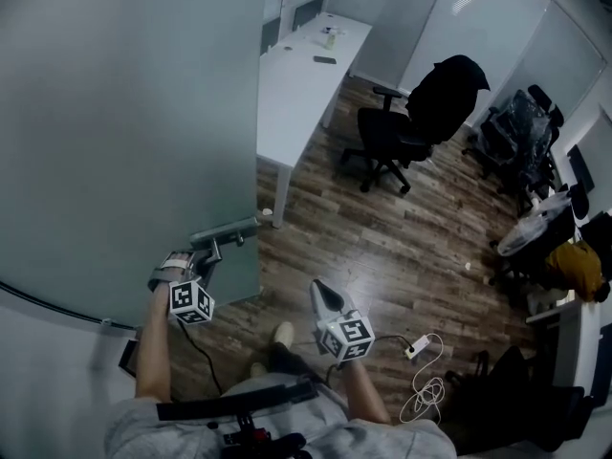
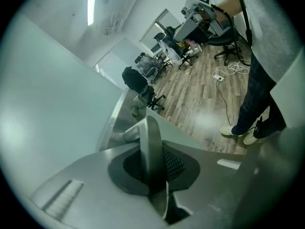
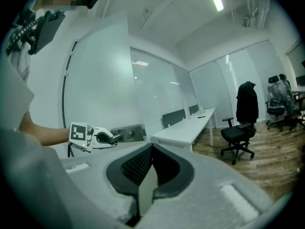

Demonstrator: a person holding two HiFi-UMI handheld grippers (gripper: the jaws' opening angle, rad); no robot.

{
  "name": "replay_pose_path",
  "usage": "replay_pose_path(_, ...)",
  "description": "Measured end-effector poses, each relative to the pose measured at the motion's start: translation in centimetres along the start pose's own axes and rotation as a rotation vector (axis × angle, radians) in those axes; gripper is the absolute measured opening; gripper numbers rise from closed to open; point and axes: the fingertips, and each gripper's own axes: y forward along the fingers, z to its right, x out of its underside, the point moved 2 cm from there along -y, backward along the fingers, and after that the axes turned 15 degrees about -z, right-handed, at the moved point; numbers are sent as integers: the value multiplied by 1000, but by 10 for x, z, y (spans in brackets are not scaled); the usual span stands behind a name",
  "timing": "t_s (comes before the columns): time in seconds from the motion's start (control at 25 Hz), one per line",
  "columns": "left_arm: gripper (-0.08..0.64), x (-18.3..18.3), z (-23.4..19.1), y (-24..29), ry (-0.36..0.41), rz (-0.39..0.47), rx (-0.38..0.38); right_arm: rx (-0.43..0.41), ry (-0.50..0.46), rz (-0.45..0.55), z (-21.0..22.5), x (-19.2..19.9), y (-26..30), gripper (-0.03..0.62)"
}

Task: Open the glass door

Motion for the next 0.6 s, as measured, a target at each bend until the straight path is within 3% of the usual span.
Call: replay_pose_path(0.6, 31, -13, 48, -41, 59, 61, 7, 29, 23, 15, -31, 39, -46, 2)
